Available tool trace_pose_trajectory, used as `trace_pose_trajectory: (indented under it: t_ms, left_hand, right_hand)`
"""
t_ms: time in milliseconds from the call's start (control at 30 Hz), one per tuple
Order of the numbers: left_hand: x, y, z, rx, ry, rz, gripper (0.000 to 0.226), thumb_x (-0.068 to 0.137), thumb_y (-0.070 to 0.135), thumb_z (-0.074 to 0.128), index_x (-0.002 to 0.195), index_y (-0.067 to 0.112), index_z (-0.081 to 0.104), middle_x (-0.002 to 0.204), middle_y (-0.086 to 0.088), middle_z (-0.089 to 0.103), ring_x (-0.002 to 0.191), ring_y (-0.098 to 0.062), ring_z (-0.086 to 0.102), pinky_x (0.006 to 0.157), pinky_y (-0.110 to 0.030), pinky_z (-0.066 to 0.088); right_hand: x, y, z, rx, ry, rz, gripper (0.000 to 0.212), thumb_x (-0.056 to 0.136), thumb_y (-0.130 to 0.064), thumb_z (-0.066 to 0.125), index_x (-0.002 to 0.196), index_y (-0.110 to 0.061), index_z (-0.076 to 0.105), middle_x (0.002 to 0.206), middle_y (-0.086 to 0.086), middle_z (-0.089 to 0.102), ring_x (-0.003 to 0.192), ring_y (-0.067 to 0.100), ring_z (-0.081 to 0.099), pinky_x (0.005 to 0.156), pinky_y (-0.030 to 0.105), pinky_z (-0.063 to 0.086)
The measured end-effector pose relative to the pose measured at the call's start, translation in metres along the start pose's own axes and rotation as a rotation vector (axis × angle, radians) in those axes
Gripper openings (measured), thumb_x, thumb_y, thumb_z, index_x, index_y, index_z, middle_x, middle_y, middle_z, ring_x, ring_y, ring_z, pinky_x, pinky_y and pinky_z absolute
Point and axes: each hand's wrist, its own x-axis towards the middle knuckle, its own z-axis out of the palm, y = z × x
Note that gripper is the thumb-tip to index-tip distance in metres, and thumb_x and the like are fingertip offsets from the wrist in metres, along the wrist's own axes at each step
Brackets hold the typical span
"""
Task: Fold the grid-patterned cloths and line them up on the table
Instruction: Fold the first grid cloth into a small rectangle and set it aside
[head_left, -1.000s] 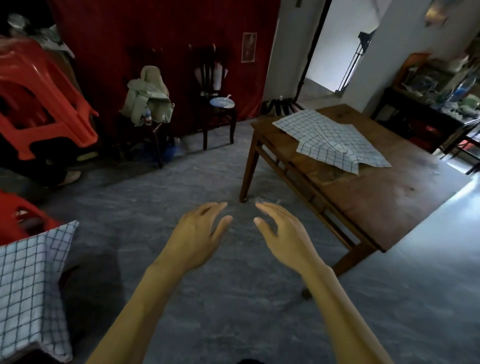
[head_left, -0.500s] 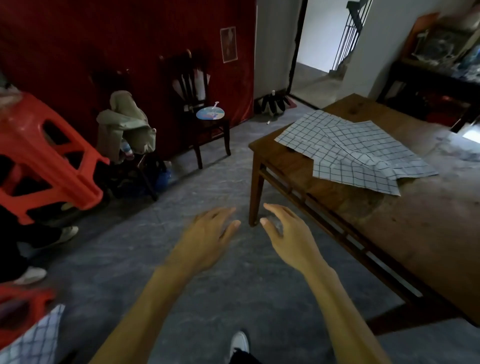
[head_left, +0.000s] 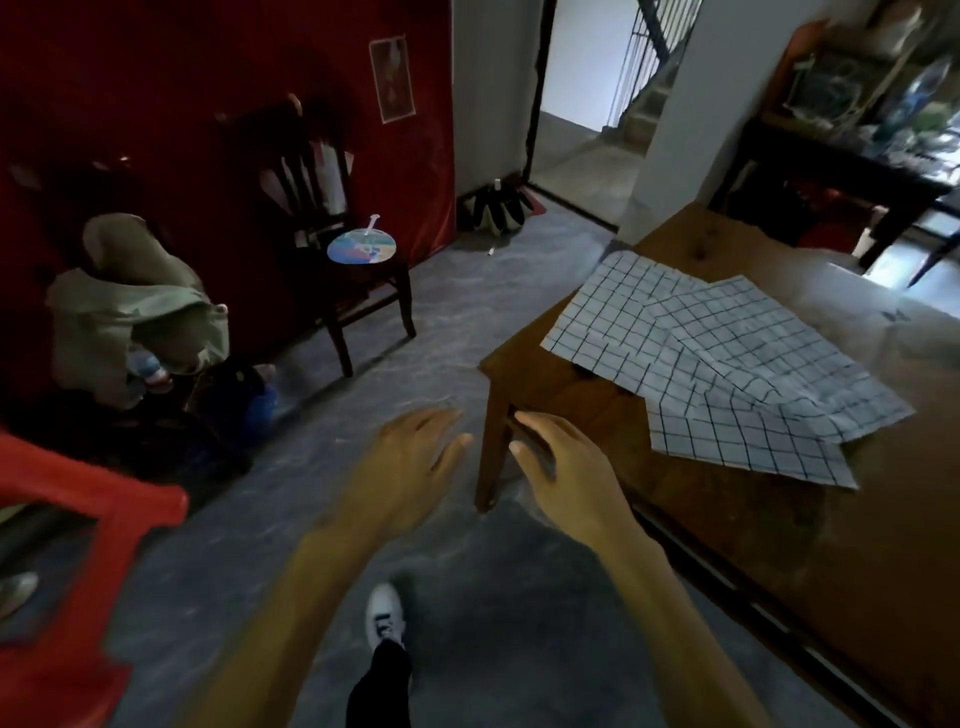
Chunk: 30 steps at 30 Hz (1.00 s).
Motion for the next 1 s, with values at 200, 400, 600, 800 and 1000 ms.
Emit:
trace_pose_trajectory:
  t_ms: [200,400,600,800,1000]
  left_hand:
    - [0.13,-0.064,-0.028,-0.012,-0.073,0.12,0.046,0.099,0.043,0.036,0.138,0.019,0.044,0.141,-0.002,0.047,0.128,-0.017,0.042,0.104,-0.025,0.027]
    - [0.25,-0.081,-0.052,-0.012,-0.272,0.253,0.047,0.099,0.041,0.032,0.142,0.021,0.036,0.147,-0.001,0.038,0.134,-0.017,0.034,0.112,-0.035,0.025]
    - [0.349,-0.091,-0.032,-0.055,-0.372,0.371,0.052,0.096,0.051,0.032,0.141,0.025,0.038,0.145,-0.001,0.041,0.133,-0.018,0.038,0.109,-0.044,0.032]
    - [0.45,-0.076,-0.011,0.02,-0.441,0.485,0.049,0.097,0.047,0.034,0.141,0.025,0.037,0.145,-0.002,0.041,0.132,-0.019,0.038,0.109,-0.043,0.033]
    - [0.538,-0.058,0.002,0.145,-0.5,0.603,0.051,0.095,0.05,0.033,0.142,0.028,0.033,0.146,-0.001,0.038,0.132,-0.02,0.037,0.107,-0.043,0.037]
  right_hand:
    - [0.123,-0.015,0.023,-0.051,0.034,0.114,0.042,0.097,-0.039,0.048,0.136,-0.022,0.048,0.137,-0.003,0.052,0.123,0.01,0.048,0.102,0.023,0.038]
    - [0.208,-0.012,0.026,-0.023,0.129,0.268,0.039,0.098,-0.039,0.046,0.133,-0.021,0.049,0.131,-0.001,0.053,0.108,0.006,0.046,0.099,0.028,0.041]
    - [0.274,0.018,0.03,-0.04,0.197,0.424,0.039,0.097,-0.039,0.046,0.134,-0.024,0.048,0.135,-0.002,0.051,0.114,0.009,0.05,0.097,0.026,0.041]
    - [0.339,0.067,0.023,-0.025,0.325,0.528,0.041,0.098,-0.037,0.047,0.137,-0.023,0.047,0.139,-0.001,0.049,0.124,0.013,0.047,0.1,0.026,0.036]
    - [0.397,0.108,0.009,0.003,0.451,0.636,0.04,0.098,-0.035,0.047,0.136,-0.022,0.047,0.138,0.001,0.05,0.122,0.014,0.049,0.096,0.025,0.035]
